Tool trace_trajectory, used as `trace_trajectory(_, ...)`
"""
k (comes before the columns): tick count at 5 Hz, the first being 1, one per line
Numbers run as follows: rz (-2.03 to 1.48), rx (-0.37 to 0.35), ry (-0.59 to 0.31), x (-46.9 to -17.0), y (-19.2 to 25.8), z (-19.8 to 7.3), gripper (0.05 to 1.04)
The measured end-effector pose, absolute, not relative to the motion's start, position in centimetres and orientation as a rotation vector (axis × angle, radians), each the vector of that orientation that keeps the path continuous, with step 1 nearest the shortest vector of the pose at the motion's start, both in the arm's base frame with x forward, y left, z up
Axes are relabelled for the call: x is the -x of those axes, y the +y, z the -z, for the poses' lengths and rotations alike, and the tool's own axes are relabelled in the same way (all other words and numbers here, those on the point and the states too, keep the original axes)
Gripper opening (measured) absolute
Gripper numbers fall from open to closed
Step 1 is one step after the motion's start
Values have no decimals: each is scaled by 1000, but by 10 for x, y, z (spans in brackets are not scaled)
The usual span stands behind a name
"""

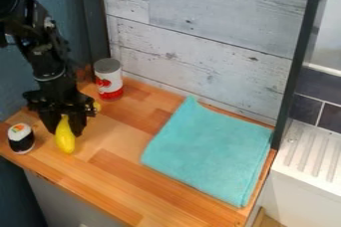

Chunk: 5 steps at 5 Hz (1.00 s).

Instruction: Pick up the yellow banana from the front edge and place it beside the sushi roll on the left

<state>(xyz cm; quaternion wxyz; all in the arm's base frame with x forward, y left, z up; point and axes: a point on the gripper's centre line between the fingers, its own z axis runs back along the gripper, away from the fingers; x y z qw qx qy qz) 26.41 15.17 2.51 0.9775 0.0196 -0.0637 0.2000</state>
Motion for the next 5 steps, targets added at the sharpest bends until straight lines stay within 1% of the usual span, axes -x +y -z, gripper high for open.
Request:
trace_trajectory(1,-479,-76,-119,-259,157,-28,586)
trace_trajectory(2,-526,-55,-141,-260,158,-27,659)
trace_trajectory(3,-553,-23,-169,-260,163,-27,947)
trace_trajectory(4,-535,-6,-195,-264,161,-29,1007)
trace_trajectory(5,-501,-30,-250,-267,162,-51,1002)
